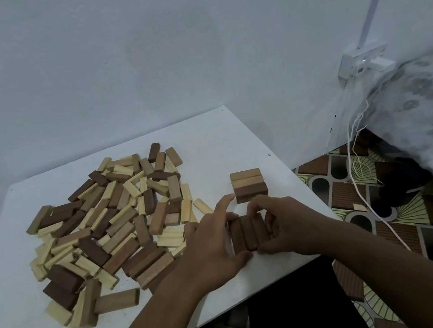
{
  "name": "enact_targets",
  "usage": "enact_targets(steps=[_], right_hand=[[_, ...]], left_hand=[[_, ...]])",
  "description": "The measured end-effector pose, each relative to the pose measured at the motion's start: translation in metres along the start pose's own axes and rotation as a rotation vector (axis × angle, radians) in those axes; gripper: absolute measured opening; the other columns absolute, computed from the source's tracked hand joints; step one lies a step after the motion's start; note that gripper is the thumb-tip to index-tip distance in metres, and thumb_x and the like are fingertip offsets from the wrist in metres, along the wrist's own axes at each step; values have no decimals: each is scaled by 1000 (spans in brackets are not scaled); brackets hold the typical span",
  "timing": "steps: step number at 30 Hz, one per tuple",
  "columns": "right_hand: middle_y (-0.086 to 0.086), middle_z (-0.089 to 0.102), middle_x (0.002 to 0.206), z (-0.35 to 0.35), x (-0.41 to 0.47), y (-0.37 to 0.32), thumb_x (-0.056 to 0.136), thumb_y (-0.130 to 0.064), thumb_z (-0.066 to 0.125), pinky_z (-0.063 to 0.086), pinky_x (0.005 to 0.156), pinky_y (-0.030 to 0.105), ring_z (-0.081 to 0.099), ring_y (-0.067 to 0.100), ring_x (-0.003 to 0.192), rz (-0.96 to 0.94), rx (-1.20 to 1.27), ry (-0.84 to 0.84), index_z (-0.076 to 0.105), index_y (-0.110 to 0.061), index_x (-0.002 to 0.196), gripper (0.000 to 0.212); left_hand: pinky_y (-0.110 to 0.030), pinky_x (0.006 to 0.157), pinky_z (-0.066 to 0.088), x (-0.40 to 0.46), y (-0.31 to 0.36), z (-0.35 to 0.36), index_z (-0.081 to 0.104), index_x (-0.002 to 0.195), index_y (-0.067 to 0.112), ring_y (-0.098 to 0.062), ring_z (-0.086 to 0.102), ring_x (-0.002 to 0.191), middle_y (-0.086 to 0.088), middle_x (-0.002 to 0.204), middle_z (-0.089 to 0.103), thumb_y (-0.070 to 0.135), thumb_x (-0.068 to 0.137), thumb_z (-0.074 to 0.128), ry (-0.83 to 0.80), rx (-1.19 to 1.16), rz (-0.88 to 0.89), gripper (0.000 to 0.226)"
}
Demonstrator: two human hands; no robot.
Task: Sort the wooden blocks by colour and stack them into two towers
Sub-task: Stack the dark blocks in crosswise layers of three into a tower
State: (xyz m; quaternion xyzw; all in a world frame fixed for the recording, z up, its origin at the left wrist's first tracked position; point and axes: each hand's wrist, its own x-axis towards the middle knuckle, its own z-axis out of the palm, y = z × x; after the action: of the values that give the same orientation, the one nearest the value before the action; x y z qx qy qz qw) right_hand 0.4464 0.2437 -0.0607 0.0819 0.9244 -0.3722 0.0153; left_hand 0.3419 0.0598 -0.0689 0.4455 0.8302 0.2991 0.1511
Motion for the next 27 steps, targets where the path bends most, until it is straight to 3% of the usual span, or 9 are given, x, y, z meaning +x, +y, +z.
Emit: enact_targets(steps=[8, 13, 16, 18, 22, 27], right_hand=[[-6, 61, 80, -12, 5, 2, 65, -21, 88, 54, 62, 40, 58, 17, 69, -75, 88, 58, 49, -29, 103, 55], [2, 61, 83, -33, 16, 0, 63, -17, 90, 50, 57, 32, 50, 8, 63, -104, 98, 94, 48, -27, 104, 59], [-7, 59, 81, -45, 26, 2, 62, -18, 91, 45, 54, 23, 48, 3, 59, -84, 88, 115, 49, -27, 103, 60], [-6, 60, 84, -53, 34, 5, 62, -18, 91, 43, 53, 20, 49, 3, 57, -72, 80, 128, 49, -28, 104, 61], [-14, 61, 108, -63, 50, 17, 62, -22, 90, 51, 60, 32, 54, 11, 71, -94, 79, 130, 48, -30, 104, 60], [-14, 60, 112, -68, 65, 30, 61, -24, 90, 52, 61, 42, 54, 20, 75, -78, 75, 116, 47, -32, 102, 60]], left_hand=[[-46, 102, 28, 17, -3, -15, 18, 143, 47, -4, 41, 120, 22, 124, 53, 48, 69, 79, 8, 0, 75, 96], [-37, 98, 29, 35, 2, -29, 20, 139, 53, 7, 34, 117, 25, 126, 53, 44, 69, 83, 46, -26, 82, 95], [-31, 93, 23, 50, 5, -34, 22, 139, 50, 2, 35, 122, 23, 127, 53, 43, 71, 83, 57, -20, 96, 92], [-34, 98, 26, 61, 7, -36, 23, 138, 49, -1, 37, 123, 22, 127, 53, 43, 71, 83, 58, -41, 83, 90], [-48, 108, 27, 84, 6, -38, 23, 137, 49, -4, 41, 124, 24, 123, 56, 48, 68, 83, 38, -43, 66, 92], [-46, 108, 25, 101, 1, -34, 22, 138, 47, -5, 41, 125, 22, 124, 57, 49, 67, 84, 26, -44, 43, 94]])
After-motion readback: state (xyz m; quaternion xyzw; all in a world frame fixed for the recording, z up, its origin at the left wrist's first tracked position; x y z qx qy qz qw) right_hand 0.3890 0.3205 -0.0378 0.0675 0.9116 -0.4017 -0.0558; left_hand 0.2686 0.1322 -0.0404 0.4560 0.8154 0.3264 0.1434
